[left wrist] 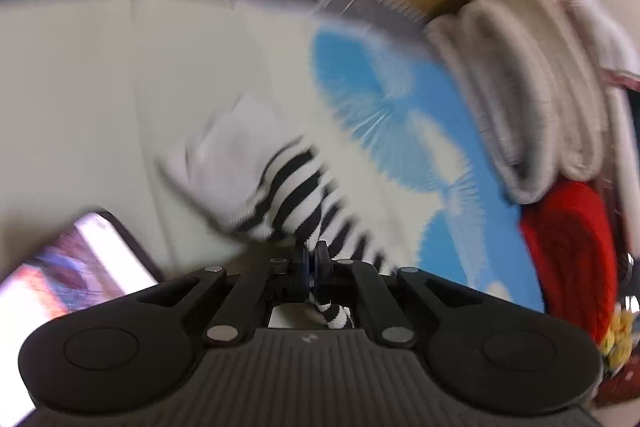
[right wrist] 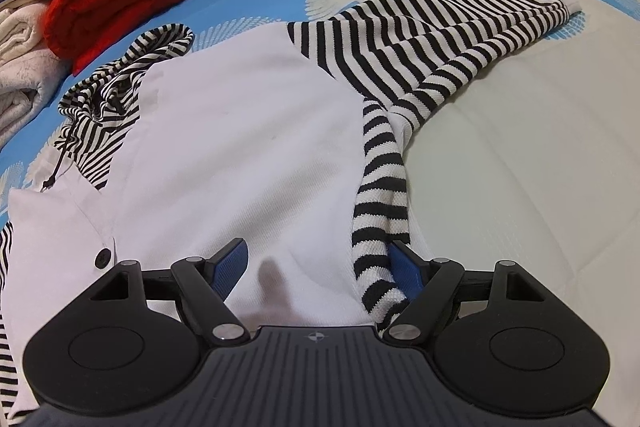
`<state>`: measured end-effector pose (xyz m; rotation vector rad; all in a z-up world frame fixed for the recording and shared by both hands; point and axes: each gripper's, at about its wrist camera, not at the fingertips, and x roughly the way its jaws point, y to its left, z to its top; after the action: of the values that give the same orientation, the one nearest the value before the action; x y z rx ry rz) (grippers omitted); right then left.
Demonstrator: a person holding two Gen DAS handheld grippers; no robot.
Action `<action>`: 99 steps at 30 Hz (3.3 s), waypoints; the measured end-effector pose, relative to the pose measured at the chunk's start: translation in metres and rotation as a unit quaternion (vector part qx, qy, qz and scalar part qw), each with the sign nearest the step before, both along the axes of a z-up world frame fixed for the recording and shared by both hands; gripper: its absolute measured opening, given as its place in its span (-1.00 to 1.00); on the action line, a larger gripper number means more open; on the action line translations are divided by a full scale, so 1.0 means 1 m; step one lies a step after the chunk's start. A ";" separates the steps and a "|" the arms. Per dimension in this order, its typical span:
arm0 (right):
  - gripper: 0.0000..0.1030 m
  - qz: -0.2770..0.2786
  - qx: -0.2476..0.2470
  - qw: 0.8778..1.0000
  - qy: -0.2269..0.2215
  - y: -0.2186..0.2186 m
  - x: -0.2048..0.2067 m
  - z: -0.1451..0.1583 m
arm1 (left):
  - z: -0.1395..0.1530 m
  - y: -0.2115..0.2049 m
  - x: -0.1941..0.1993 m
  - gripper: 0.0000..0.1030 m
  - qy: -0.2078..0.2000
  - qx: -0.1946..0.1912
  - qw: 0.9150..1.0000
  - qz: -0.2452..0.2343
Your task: Fold small clothes
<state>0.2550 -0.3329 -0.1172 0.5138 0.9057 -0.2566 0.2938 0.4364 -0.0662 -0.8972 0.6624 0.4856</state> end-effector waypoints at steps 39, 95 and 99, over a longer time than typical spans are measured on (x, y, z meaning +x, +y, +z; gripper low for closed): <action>0.49 0.021 0.105 0.993 -0.051 -0.027 -0.023 0.026 | -0.038 -0.276 0.011 0.99 0.167 0.243 0.893 -0.340; -0.74 0.161 0.063 0.984 -0.046 -0.001 -0.126 0.015 | -0.008 -0.321 -0.181 0.80 0.092 0.198 0.872 -0.438; -0.75 0.153 0.080 0.984 -0.053 -0.007 -0.121 0.011 | -0.007 -0.327 -0.222 0.86 0.086 0.213 0.857 -0.461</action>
<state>0.1335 -0.3395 -0.1063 0.5245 0.8912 0.1232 0.0717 0.1090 -0.0729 -0.0479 1.0090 -0.1685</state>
